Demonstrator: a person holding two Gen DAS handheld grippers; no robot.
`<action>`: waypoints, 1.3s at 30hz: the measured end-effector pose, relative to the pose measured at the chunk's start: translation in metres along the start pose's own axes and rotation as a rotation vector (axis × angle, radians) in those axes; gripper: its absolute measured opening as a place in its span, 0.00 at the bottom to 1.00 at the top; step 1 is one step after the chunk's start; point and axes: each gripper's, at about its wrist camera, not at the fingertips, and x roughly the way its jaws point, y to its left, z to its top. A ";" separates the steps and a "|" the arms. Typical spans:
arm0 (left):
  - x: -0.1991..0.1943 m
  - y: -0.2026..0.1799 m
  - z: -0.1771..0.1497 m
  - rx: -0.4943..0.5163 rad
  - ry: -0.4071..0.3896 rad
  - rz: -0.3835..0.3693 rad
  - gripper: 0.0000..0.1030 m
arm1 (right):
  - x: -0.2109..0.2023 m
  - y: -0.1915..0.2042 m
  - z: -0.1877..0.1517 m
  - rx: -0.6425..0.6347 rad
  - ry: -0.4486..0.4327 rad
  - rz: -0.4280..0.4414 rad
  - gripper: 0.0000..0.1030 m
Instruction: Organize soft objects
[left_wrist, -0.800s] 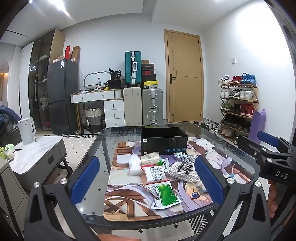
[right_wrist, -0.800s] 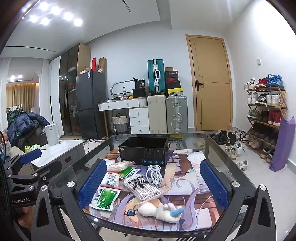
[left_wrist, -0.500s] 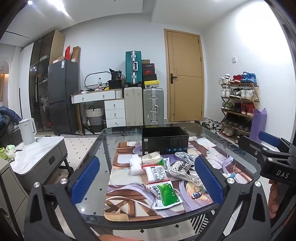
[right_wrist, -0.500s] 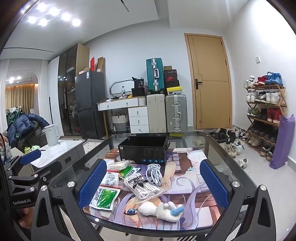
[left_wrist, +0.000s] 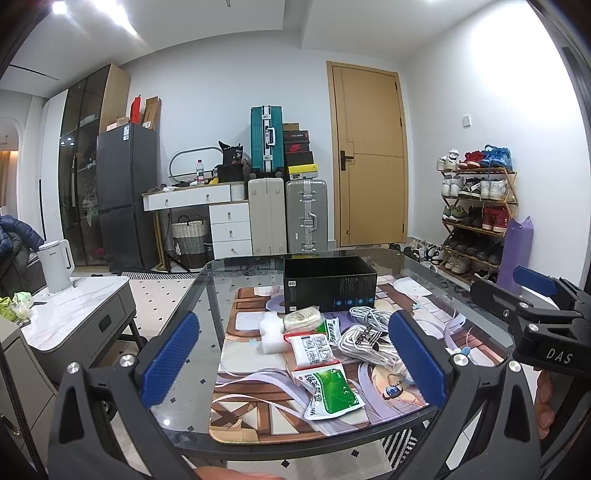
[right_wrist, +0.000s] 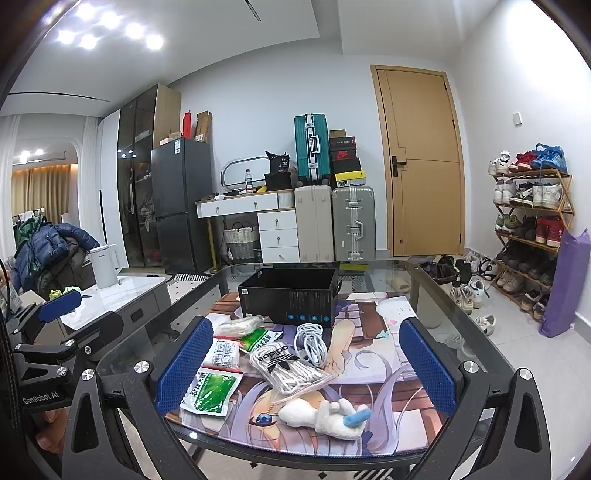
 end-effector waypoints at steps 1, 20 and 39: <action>-0.001 0.000 0.001 0.000 -0.003 0.000 1.00 | 0.000 0.000 0.000 0.001 -0.001 0.000 1.00; -0.004 0.000 0.001 0.002 0.000 -0.007 1.00 | 0.001 0.001 -0.001 0.004 -0.003 -0.002 0.99; -0.004 0.000 0.000 0.000 0.003 -0.019 1.00 | 0.001 0.002 -0.002 0.003 -0.005 -0.001 1.00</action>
